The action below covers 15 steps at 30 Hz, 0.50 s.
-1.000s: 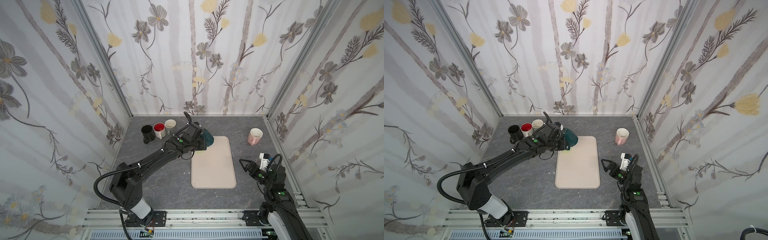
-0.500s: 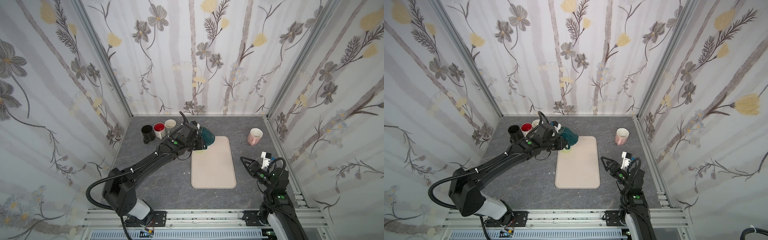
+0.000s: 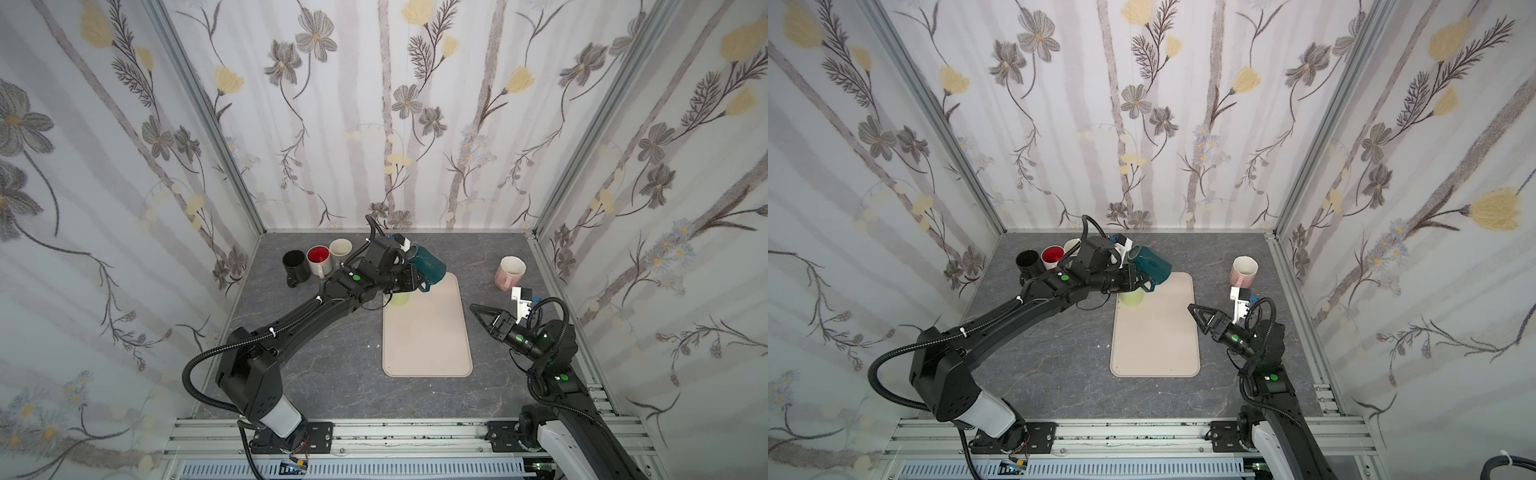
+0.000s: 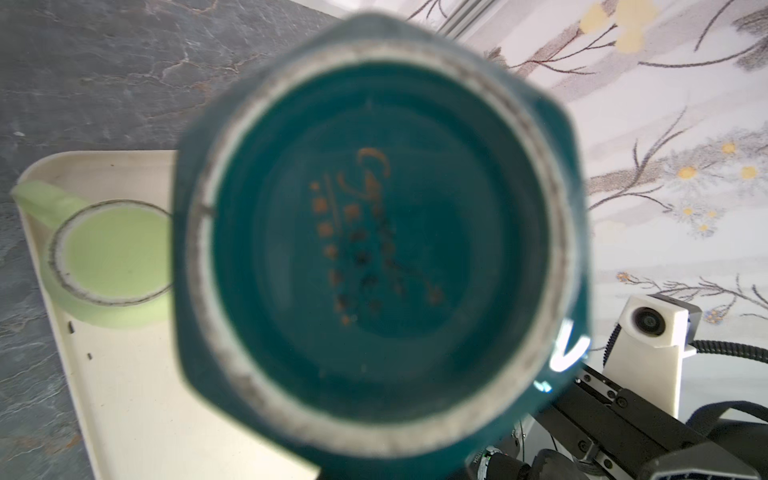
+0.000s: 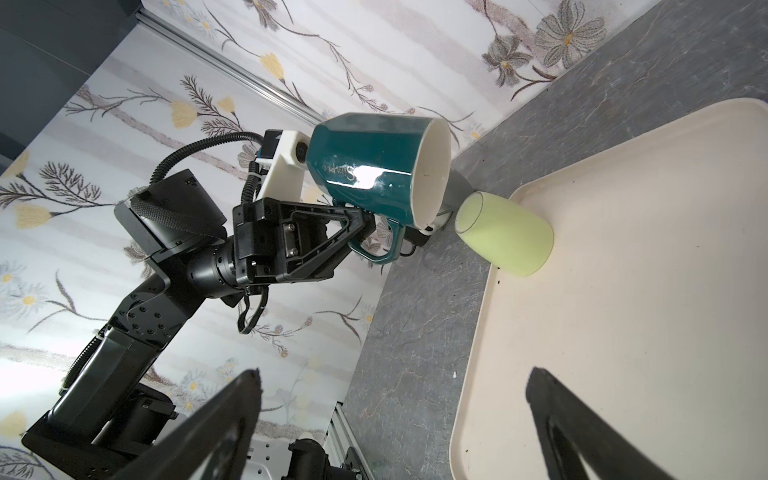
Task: Turn the mug right side up
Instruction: 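Carry the dark-green mug toward the right gripper while the right gripper approaches its handle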
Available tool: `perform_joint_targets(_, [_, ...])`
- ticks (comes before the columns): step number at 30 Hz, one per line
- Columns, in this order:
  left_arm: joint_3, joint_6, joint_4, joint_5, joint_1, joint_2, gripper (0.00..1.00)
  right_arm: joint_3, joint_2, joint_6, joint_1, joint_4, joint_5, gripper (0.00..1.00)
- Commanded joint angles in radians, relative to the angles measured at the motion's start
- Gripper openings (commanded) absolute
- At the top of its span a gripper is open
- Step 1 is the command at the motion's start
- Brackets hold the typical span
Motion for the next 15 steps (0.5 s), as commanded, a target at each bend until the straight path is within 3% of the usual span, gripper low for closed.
perform_joint_targets(1, [0.036, -0.014, 0.120, 0.055, -0.005, 0.013, 0.00, 0.027, 0.014, -0.011, 0.010, 0.056, 0.014, 1.00])
perform_joint_targets(15, [0.152, -0.031, 0.106, 0.129, -0.063, 0.094, 0.00, 0.065, 0.129, 0.022, 0.043, 0.175, -0.029, 1.00])
